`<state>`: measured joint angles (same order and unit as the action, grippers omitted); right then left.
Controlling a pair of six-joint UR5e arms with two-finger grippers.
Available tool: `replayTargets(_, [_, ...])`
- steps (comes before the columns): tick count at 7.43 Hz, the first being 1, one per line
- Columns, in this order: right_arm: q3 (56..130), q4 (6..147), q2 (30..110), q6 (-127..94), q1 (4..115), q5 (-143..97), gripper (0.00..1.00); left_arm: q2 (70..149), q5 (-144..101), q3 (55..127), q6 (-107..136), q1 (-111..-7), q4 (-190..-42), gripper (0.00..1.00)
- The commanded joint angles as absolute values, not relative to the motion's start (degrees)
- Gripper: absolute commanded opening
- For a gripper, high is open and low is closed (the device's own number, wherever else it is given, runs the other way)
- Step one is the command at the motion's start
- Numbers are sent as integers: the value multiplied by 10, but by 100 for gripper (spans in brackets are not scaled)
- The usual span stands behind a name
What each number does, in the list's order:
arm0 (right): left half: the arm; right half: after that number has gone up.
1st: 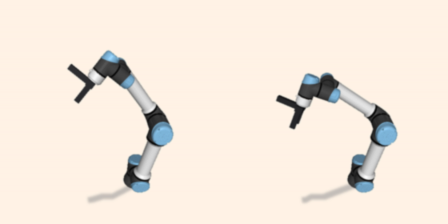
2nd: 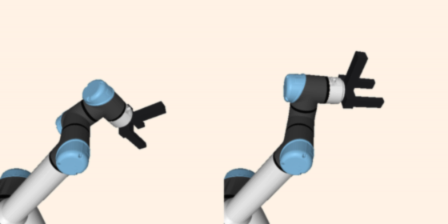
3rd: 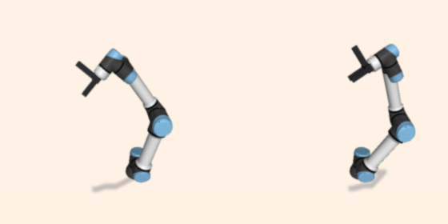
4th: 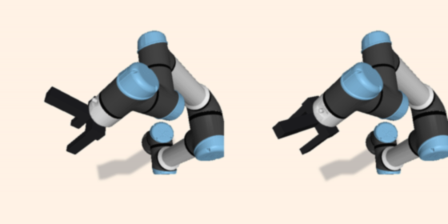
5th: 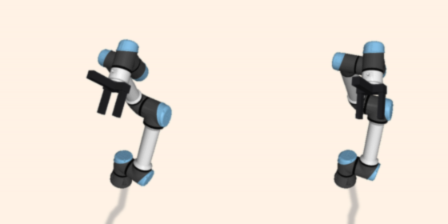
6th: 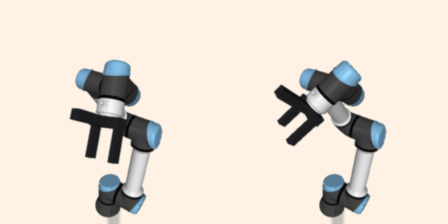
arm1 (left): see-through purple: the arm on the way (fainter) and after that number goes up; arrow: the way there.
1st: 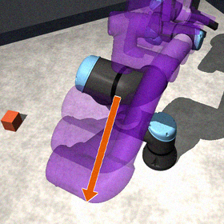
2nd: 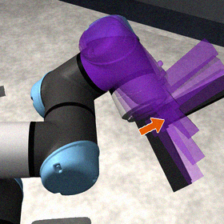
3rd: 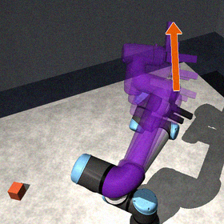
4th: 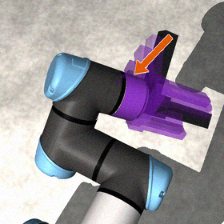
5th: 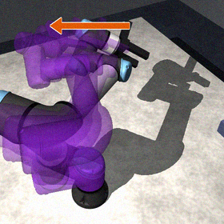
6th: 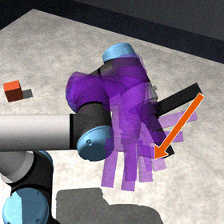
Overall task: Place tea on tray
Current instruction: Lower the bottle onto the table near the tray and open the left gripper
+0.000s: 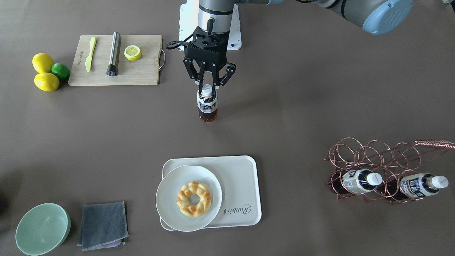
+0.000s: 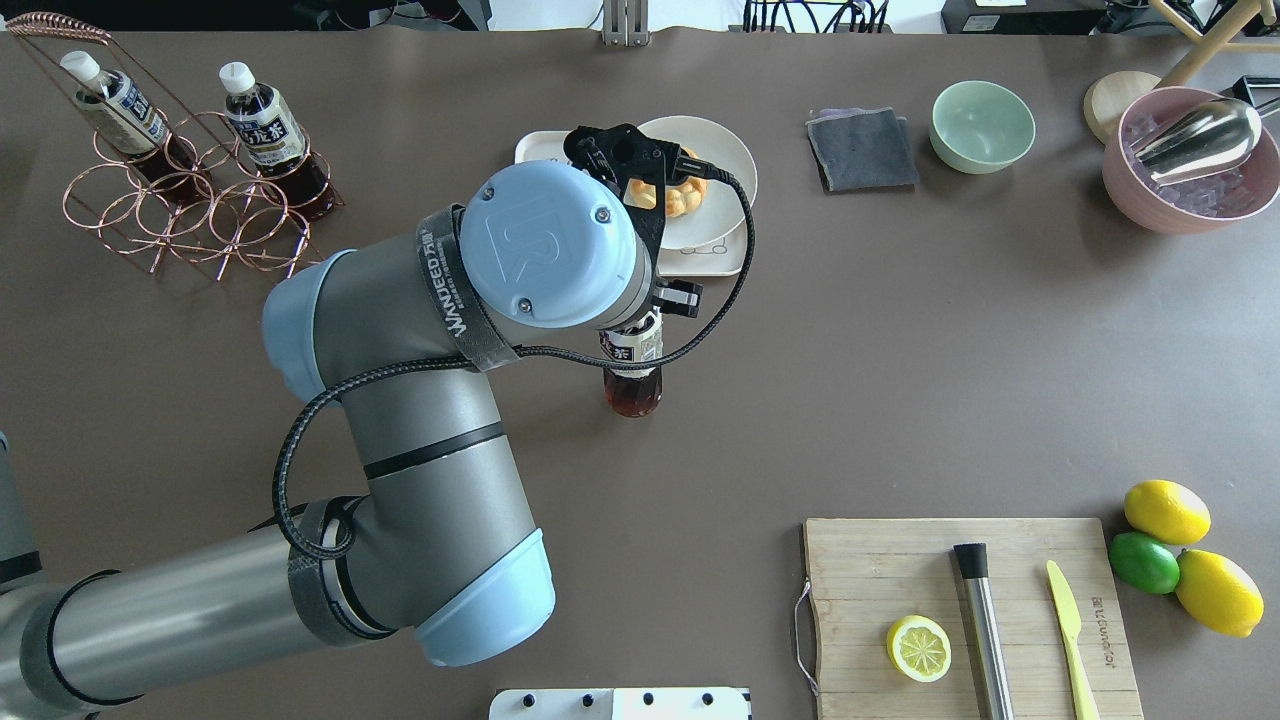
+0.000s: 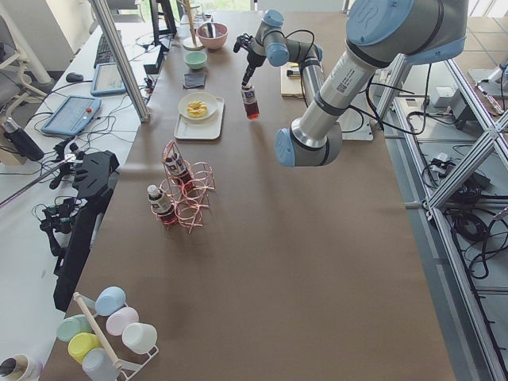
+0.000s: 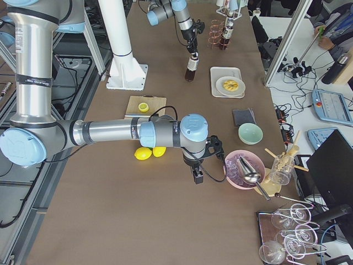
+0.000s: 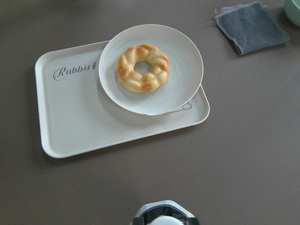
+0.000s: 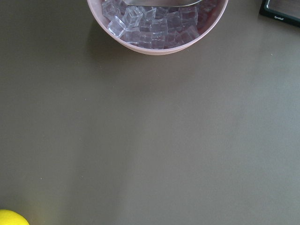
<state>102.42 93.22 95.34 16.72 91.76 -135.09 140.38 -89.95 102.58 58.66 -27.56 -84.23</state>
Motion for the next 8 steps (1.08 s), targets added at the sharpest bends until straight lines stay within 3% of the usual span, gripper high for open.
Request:
replayTargets(1, [1024,932,954,167,918,-1351,100,1395,-899,1028,584,-277,-843,10])
replayTargets(2, [1024,932,953,167,918,-1351,100,1395,-899,1028,584,-277,-843,27])
replayTargets(3, [1024,933,953,167,918,-1351,100,1395,-899,1029,584,-278,-843,31])
replayTargets(6, [1026,932,947,166,918,-1366,100,1395,-898,1034,590,-279,-841,71])
replayTargets(8, [1026,932,931,155,916,-1368,100,1394,-904,1055,585,-297,-833,87])
